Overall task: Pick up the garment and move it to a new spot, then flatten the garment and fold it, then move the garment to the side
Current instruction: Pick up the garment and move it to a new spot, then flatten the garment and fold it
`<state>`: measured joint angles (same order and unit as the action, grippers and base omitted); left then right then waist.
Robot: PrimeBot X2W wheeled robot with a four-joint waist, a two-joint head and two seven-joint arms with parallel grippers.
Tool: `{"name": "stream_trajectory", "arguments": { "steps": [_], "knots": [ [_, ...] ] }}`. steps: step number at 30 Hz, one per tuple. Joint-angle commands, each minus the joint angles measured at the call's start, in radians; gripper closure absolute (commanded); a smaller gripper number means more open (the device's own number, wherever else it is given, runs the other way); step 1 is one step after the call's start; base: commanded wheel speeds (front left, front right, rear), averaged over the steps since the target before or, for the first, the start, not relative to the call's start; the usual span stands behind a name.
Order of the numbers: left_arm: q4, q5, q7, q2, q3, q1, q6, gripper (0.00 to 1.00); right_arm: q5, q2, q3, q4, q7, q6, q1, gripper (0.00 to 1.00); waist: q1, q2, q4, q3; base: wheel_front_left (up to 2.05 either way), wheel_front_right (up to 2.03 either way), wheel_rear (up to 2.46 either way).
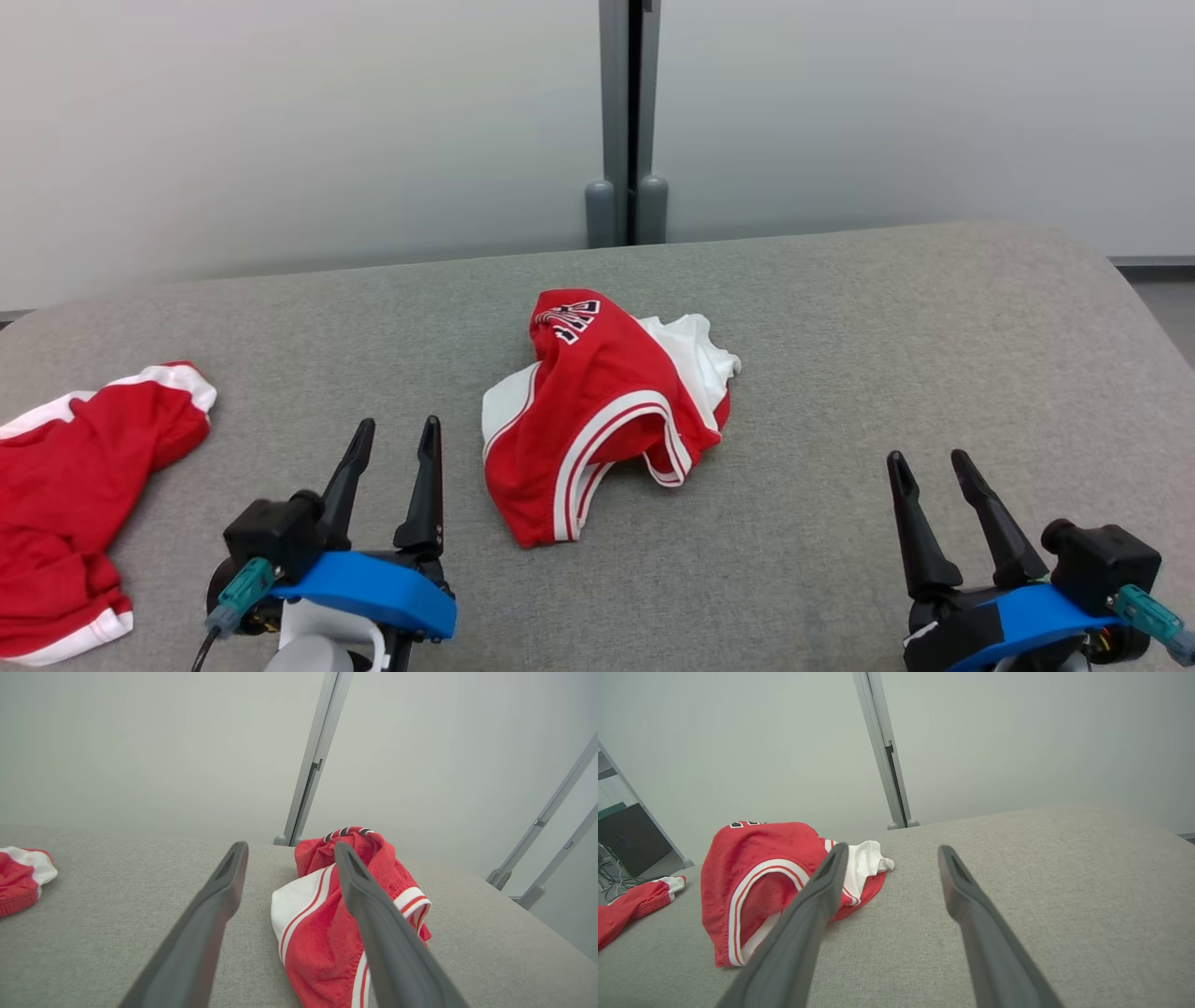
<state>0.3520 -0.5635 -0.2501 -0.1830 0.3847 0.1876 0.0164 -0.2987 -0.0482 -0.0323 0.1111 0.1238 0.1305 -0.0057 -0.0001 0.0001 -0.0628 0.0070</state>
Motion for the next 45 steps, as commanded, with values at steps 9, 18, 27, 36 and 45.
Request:
{"name": "stream_trajectory", "arguments": {
  "steps": [9,18,27,36,45],
  "knots": [
    [-0.213,0.116,-0.015,0.033,-0.204,-0.161,0.003,0.0,0.008,-0.004,0.069,0.03,0.012,0.0,0.039,0.0,0.0001,-0.0001,0.097,-0.016,0.0,0.0,0.0],
    [-0.178,0.229,-0.015,0.053,-0.301,-0.276,0.064,0.0,0.021,-0.004,0.072,0.069,0.021,0.0,0.037,0.0,0.0001,-0.0001,0.11,-0.027,0.0,0.0,0.0],
    [-0.122,0.3,-0.015,0.034,-0.302,-0.305,0.057,0.0,0.047,-0.004,0.082,0.08,0.018,0.0,0.05,0.0,0.0001,-0.0001,0.102,-0.034,0.0,0.0,0.0],
    [-0.143,0.316,-0.015,0.042,-0.289,-0.304,0.044,0.0,0.047,-0.004,0.077,0.069,0.001,0.0,0.051,0.0,0.0001,-0.0001,0.108,-0.037,0.0,0.0,0.0],
    [-0.179,0.309,-0.01,0.053,-0.282,-0.292,0.027,0.0,0.086,-0.004,-0.038,0.095,-0.087,0.0,-0.06,0.0,0.0001,-0.0001,0.119,-0.019,0.0,0.0,0.0]
  ]
}}
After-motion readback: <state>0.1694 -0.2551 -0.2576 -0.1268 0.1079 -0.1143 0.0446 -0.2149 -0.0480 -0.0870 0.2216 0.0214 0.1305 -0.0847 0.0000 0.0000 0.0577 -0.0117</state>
